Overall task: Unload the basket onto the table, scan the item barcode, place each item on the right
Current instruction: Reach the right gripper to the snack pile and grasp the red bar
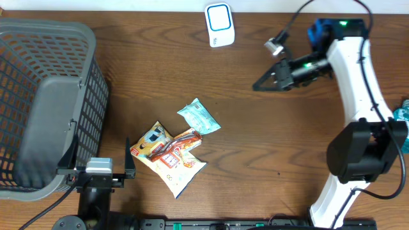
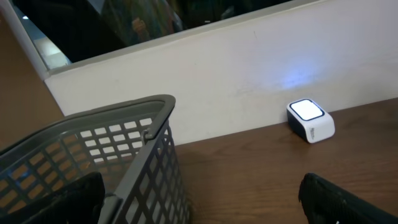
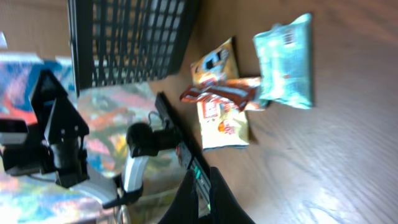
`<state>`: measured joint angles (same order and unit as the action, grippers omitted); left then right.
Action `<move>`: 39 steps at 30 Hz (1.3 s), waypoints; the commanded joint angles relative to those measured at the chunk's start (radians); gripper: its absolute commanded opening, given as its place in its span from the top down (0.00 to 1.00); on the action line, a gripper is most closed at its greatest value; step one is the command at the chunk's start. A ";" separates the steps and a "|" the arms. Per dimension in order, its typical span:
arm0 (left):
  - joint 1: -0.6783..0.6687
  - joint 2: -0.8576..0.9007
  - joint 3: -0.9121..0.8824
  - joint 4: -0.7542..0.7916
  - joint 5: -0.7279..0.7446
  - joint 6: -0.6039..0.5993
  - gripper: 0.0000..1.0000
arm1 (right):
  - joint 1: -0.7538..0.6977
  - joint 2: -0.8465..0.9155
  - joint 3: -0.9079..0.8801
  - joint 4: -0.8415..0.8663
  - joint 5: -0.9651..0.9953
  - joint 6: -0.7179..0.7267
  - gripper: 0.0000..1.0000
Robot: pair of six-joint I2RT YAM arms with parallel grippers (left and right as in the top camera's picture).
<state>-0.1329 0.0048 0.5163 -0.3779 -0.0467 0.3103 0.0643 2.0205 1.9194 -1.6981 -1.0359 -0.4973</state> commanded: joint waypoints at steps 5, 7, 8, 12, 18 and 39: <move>-0.004 -0.002 0.005 0.005 0.009 -0.016 0.00 | 0.196 0.001 0.000 -0.001 0.049 0.068 0.99; -0.004 -0.002 0.005 0.005 0.009 -0.016 0.00 | 0.248 0.001 -0.001 0.000 0.096 0.074 0.98; -0.004 -0.002 0.005 0.005 0.009 -0.016 0.00 | 0.291 0.001 -0.001 0.001 0.131 0.074 0.99; -0.004 -0.002 0.005 0.005 0.009 -0.016 0.00 | 0.394 0.001 -0.001 0.040 0.171 0.075 0.99; -0.004 -0.002 0.005 0.006 0.009 -0.016 0.00 | 0.499 0.001 -0.001 0.158 0.303 0.170 0.99; -0.004 -0.002 0.005 0.006 0.009 -0.016 0.00 | 0.789 0.011 -0.132 0.508 0.835 0.220 0.01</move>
<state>-0.1329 0.0048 0.5163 -0.3779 -0.0471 0.3099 0.8200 2.0220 1.8481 -1.2209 -0.2939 -0.2428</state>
